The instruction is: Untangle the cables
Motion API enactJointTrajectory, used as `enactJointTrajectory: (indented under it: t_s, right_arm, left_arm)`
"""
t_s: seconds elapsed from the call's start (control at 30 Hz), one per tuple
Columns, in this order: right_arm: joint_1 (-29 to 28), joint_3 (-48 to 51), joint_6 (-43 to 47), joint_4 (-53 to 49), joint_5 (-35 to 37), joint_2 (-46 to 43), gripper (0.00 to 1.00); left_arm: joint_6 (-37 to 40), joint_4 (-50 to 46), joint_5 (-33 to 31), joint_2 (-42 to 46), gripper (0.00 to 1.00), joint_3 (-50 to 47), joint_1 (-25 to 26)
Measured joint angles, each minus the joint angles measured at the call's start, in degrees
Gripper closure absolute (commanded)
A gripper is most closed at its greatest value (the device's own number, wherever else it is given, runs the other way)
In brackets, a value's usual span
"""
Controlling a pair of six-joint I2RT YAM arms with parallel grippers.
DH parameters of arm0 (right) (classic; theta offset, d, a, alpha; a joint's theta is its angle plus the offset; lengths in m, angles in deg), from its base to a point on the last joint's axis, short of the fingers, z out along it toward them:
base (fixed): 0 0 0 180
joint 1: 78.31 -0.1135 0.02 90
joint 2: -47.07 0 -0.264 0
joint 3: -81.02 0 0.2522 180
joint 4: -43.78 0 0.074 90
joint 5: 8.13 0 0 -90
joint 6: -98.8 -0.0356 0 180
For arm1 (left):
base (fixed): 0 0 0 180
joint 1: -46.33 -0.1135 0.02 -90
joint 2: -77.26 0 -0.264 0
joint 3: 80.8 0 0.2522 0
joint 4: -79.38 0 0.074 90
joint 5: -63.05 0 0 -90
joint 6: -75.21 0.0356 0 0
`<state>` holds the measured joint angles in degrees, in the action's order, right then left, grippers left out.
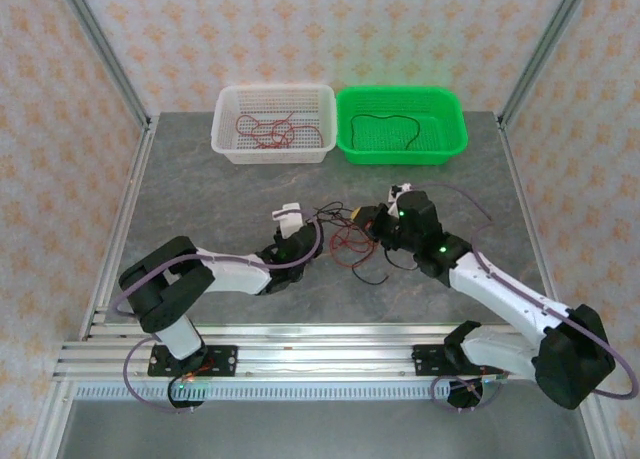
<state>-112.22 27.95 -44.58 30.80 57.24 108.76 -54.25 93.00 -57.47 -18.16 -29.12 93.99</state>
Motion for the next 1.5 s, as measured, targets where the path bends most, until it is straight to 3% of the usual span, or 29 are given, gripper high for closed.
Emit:
enactJointTrajectory:
  t_s: [0.17, 0.2, 0.27, 0.33, 0.37, 0.5, 0.67, 0.83, 1.03, 1.2, 1.5]
  right_arm:
    - [0.00, 0.00, 0.02, -2.54, 0.57, -3.26, 1.00]
    - [0.00, 0.00, 0.07, -3.10, 0.70, -3.76, 1.00]
    - [0.00, 0.00, 0.55, -4.85, 1.27, -4.85, 1.00]
    - [0.00, -0.09, 1.29, -6.78, 2.32, -5.68, 1.00]
    - [0.00, -0.17, 1.64, -7.82, 2.97, -6.05, 1.00]
    - [0.24, -0.76, 2.89, -10.38, 5.31, -6.88, 1.00]
    - [0.37, -0.83, 7.41, -10.40, 6.27, -6.78, 1.00]
    - [0.37, -2.03, 20.98, -10.16, 5.97, -6.01, 1.00]
    - [0.37, -2.16, 36.70, -7.74, 2.40, -6.05, 1.00]
    - [0.37, -1.88, 43.12, -4.00, -1.95, -6.10, 1.00]
    - [0.37, 0.85, 45.11, 0.46, -7.04, -7.78, 1.00]
  left_arm:
    - [-0.94, 0.63, 0.09, -1.60, 0.47, -0.26, -2.82]
    - [-1.14, 0.74, 0.11, -1.75, 0.56, -0.26, -3.08]
    - [-1.68, 1.60, 0.28, -1.86, 0.85, -0.76, -3.34]
    - [-2.38, 2.21, 0.68, -1.86, 0.98, -1.79, -3.54]
    - [-2.54, 2.47, 1.03, -1.86, 0.99, -2.56, -3.58]
    - [-2.86, 3.26, 3.56, -0.26, 0.94, -6.93, -3.56]
    - [0.48, 4.46, 10.38, 10.27, 0.68, -12.61, -3.19]
    - [3.13, 4.33, 21.92, 21.79, 0.62, -12.55, -1.88]
    - [4.39, 2.34, 34.75, 29.24, 0.54, -12.46, -1.20]
    - [6.69, 1.97, 42.91, 29.49, 0.52, -11.65, 0.72]
    - [6.71, 7.98, 51.12, 18.38, 0.52, -8.31, 0.72]
